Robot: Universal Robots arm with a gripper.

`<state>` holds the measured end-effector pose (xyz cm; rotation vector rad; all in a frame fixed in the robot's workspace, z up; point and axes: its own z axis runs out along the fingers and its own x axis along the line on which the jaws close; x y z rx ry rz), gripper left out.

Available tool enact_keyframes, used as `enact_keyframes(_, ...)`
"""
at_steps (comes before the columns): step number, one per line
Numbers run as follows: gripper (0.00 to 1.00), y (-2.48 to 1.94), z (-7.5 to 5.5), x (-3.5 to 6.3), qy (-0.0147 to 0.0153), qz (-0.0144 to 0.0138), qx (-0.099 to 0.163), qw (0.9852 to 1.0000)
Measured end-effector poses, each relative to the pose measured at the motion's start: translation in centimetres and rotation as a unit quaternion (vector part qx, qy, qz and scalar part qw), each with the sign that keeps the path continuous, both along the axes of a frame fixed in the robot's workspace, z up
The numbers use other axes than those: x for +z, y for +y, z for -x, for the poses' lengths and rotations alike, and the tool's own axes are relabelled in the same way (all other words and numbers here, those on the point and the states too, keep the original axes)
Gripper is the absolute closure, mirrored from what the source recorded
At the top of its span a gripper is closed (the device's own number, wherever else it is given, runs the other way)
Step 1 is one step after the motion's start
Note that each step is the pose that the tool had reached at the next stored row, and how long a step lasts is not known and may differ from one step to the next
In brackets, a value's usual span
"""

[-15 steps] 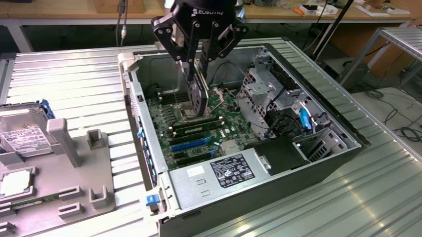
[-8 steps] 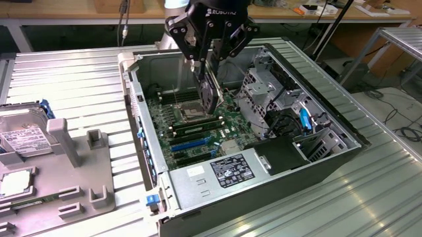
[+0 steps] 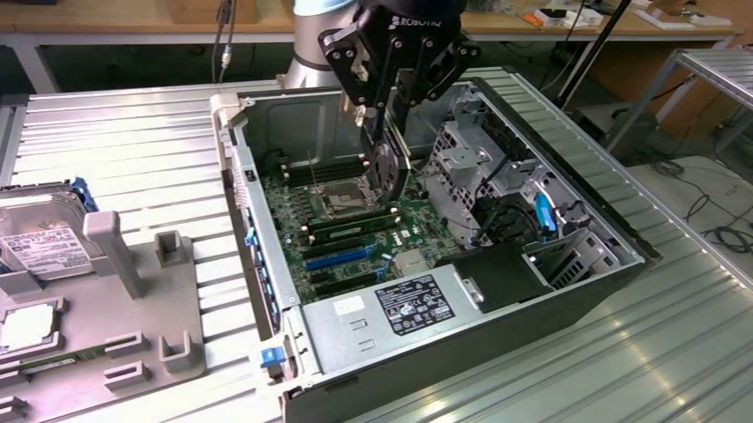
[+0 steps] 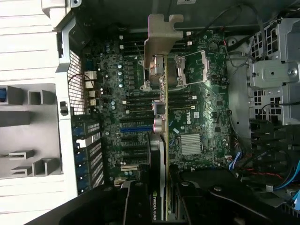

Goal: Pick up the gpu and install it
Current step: 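Pick up the gpu and move the gpu toward the slot, then insert the gpu into the slot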

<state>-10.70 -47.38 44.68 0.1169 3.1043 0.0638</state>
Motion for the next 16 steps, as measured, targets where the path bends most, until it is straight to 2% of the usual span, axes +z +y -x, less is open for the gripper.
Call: enact_keyframes(16, 0.73, 0.01, -0.01, 0.0, 0.0, 0.0, 0.007, 1.0)
